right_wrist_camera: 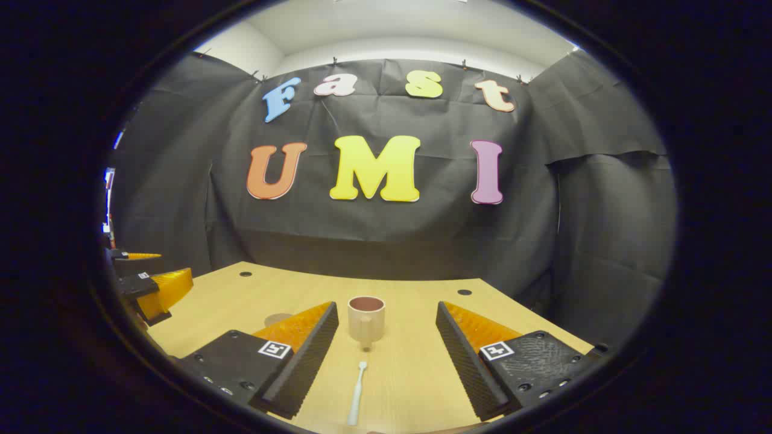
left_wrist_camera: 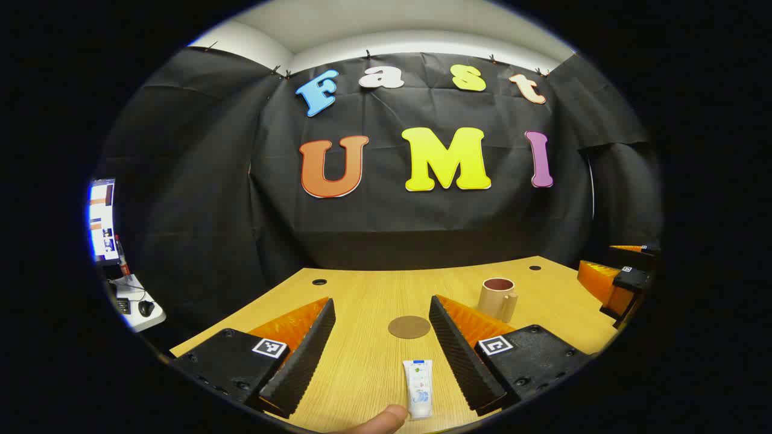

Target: Put the toothbrush and toothpaste on the desktop into the cup, then pick up the cup and place it on the coaster on the desktop.

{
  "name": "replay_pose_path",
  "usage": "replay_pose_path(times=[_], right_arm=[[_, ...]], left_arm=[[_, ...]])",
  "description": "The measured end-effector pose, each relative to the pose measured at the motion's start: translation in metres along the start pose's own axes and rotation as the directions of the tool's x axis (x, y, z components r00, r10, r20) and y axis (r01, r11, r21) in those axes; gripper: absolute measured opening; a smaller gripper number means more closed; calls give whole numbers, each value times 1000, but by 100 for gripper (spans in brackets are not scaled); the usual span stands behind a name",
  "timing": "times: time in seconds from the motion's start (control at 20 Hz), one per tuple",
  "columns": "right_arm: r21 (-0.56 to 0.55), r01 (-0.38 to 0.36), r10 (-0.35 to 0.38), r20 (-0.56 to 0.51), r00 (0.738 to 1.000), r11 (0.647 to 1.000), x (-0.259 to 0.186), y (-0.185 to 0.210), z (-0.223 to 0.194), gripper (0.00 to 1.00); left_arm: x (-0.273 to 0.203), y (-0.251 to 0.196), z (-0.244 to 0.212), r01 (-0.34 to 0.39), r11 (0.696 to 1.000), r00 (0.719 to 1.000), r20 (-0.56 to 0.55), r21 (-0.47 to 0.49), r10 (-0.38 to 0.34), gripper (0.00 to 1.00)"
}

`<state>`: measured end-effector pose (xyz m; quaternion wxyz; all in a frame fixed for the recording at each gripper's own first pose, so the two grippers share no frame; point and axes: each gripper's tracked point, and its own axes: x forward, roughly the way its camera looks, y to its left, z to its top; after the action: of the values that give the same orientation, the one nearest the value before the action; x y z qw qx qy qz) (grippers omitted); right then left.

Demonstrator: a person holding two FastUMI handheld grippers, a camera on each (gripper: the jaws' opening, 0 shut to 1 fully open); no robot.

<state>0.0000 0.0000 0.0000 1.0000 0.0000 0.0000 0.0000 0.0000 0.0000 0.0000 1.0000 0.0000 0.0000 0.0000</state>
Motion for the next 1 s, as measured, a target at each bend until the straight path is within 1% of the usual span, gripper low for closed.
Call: replay_pose_path(times=[0.1,0.25,0.35,0.85,1.0], right_arm=[[1,-3,3,0,1000,1000,-2,2,0,96],[1,-10,10,3,1000,1000,-5,7,2,96],[-7,-6,6,3,1000,1000,-7,5,2,96],[-2,23,-23,23,999,1000,-9,-4,4,97],[-6,8,-8,17,1000,1000,-8,1,-1,97]], left_arm=[[-6,1,3,-2,1000,1000,12,11,2,99],[-12,-1,3,6,1000,1000,14,-7,-6,99],[-12,-4,0,17,999,1000,7,-28,-17,99],[-13,-8,-13,32,998,999,-13,-54,-32,99],[-12,-8,-16,31,998,999,-16,-56,-32,99]])
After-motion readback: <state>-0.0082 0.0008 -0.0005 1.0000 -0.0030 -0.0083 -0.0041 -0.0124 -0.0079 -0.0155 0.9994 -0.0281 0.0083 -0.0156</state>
